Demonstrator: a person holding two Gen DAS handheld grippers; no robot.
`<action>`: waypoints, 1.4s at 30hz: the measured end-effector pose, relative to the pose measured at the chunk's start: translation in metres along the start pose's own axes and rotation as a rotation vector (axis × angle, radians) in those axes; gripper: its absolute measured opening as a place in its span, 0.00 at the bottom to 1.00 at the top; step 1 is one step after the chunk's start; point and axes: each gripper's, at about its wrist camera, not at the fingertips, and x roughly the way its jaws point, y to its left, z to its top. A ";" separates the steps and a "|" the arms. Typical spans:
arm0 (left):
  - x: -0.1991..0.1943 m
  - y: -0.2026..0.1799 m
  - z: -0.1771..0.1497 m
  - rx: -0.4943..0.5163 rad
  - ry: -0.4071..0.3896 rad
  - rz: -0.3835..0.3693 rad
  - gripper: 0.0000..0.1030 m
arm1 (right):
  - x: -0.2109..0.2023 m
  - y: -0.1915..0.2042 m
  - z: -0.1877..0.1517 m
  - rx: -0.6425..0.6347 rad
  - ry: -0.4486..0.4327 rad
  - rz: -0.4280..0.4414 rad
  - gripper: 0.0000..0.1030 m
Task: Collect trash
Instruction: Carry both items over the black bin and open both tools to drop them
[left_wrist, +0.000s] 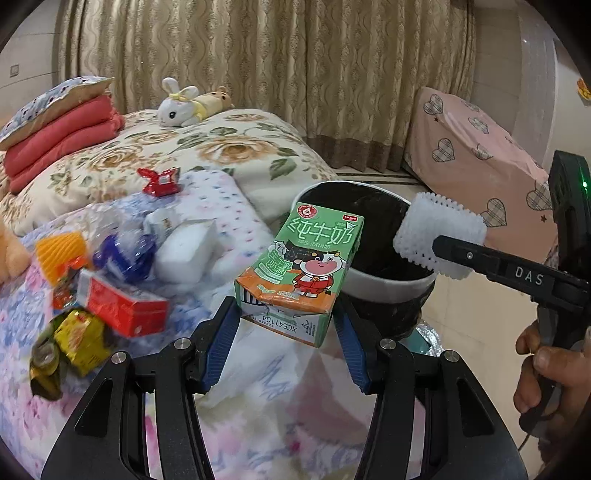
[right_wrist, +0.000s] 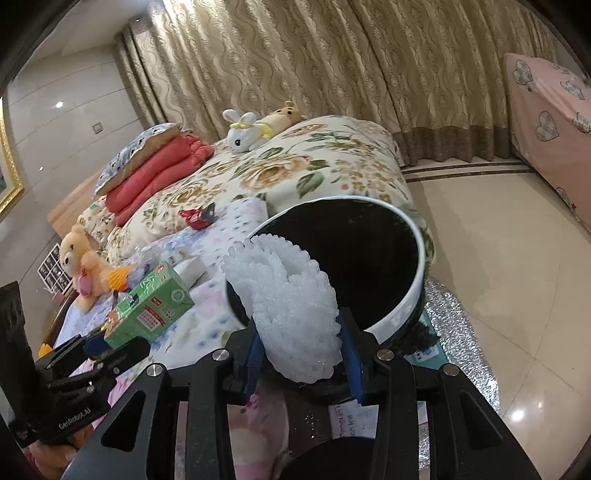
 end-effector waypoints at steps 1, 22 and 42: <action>0.003 -0.002 0.003 0.004 0.001 -0.002 0.51 | 0.001 -0.002 0.002 0.001 0.003 -0.007 0.38; 0.051 -0.038 0.039 0.064 0.028 -0.030 0.51 | 0.031 -0.032 0.037 0.002 0.040 -0.048 0.41; 0.066 -0.040 0.048 0.040 0.061 -0.051 0.65 | 0.050 -0.042 0.048 0.010 0.073 -0.063 0.62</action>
